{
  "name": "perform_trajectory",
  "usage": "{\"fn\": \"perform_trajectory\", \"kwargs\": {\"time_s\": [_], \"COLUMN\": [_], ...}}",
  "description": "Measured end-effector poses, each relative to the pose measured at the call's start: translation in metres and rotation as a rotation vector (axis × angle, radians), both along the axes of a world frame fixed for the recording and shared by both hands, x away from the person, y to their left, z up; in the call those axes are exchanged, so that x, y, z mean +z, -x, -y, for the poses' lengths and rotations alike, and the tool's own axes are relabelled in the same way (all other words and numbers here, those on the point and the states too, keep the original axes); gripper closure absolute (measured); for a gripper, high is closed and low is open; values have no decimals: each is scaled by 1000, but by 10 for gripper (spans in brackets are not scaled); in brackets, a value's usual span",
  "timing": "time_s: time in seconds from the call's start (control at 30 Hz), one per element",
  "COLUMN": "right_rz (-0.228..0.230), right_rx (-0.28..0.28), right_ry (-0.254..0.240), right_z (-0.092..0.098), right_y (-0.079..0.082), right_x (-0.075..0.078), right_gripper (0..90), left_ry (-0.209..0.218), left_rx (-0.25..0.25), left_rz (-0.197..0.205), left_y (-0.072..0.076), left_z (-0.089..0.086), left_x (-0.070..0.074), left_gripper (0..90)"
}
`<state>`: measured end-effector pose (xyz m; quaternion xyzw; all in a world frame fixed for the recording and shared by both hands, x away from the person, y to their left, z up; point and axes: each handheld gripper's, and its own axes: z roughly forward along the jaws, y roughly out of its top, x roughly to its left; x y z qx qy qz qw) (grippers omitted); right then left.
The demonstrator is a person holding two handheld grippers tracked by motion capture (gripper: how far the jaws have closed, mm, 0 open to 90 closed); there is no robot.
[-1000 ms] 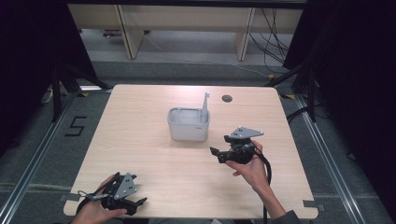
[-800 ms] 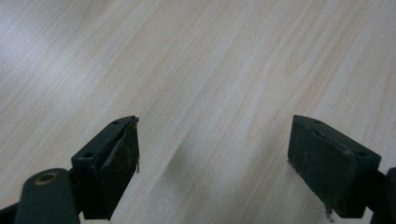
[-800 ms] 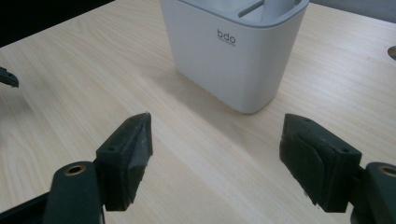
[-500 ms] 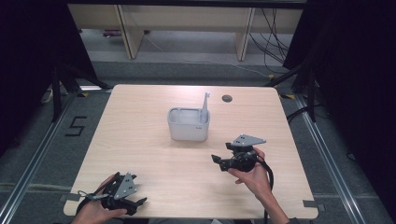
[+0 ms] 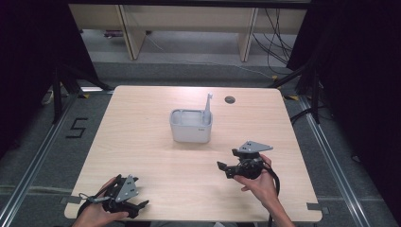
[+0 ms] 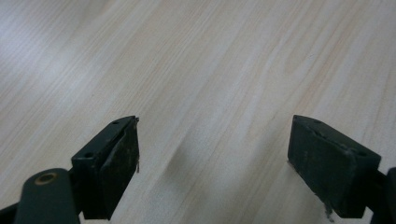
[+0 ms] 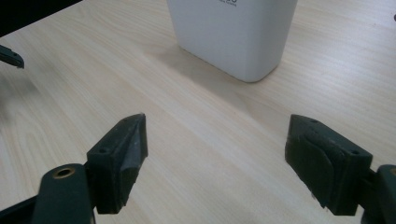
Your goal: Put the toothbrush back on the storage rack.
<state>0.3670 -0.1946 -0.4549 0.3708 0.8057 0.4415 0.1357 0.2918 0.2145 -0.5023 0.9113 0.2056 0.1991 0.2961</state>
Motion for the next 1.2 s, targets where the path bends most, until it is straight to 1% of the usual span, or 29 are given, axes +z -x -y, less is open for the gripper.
{"fn": "perform_trajectory", "kwargs": {"time_s": [0.03,0.07,0.1,0.23,0.27,0.3,0.37,0.4,0.43,0.47,0.5,0.53,0.57,0.6,0.63,0.67,0.7,0.77,0.87,0.9,0.93,0.97,1.0,1.03,1.07,1.1,1.13,1.17,1.2], "right_rz": [-27,-8,-27,-51,-35,-51,-40,-48,-34,-46,-30,-50,-36,-61,-34,-68,-39,-52,-88,-75,-48,-80,-94,-70,-71,-84,-82,-113,-96], "right_rx": [-18,-16,-21,-39,-23,-45,-22,-35,-30,-36,-24,-38,-36,-29,-24,-42,-26,-27,-30,-36,-6,-10,-25,-12,6,-9,-5,-23,-9], "right_ry": [-12,11,5,10,11,17,16,17,23,18,29,11,13,3,20,-11,20,9,-20,1,8,-10,-6,6,7,3,8,-5,5], "right_z": [-1,2,2,5,6,6,8,8,9,9,11,10,11,11,12,10,13,12,11,12,13,12,12,13,13,13,12,11,12], "right_y": [3,2,3,6,5,8,8,10,11,13,13,15,16,18,18,22,21,23,27,29,27,29,31,31,31,32,33,37,36], "right_x": [0,-1,-3,-7,-10,-10,-12,-12,-13,-13,-13,-13,-14,-14,-15,-16,-16,-16,-18,-17,-18,-19,-18,-19,-20,-20,-20,-20,-21], "right_gripper": [205,190,184,174,173,171,170,169,167,168,167,168,168,167,168,168,168,168,167,167,167,167,167,167,167,167,167,167,165], "left_ry": [0,-1,0,-1,-1,-1,-2,-1,26,33,35,35,25,-1,0,0,34,-2,0,0,23,8,0,0,1,0,22,29,29], "left_rx": [1,0,1,0,1,1,1,1,14,21,21,21,16,0,1,1,21,0,1,1,13,4,0,-1,-1,-1,10,19,19], "left_rz": [-1,-1,-1,0,-1,0,0,0,0,3,3,4,4,1,1,1,3,1,1,1,3,1,1,1,1,1,2,7,7], "left_y": [0,0,0,0,0,0,0,0,1,1,1,1,0,0,0,0,1,0,0,0,1,0,0,0,0,0,1,1,1], "left_z": [0,0,0,0,0,0,0,0,1,1,1,1,1,0,0,0,1,0,0,0,1,0,0,0,0,0,1,1,1], "left_x": [0,0,0,0,0,0,0,0,-1,-2,-2,-2,-1,0,0,0,-2,0,0,0,-1,0,1,1,1,1,0,-1,-1], "left_gripper": [163,163,164,163,163,163,164,164,164,164,163,163,163,163,163,163,164,164,163,164,164,163,163,164,163,163,163,164,164]}}
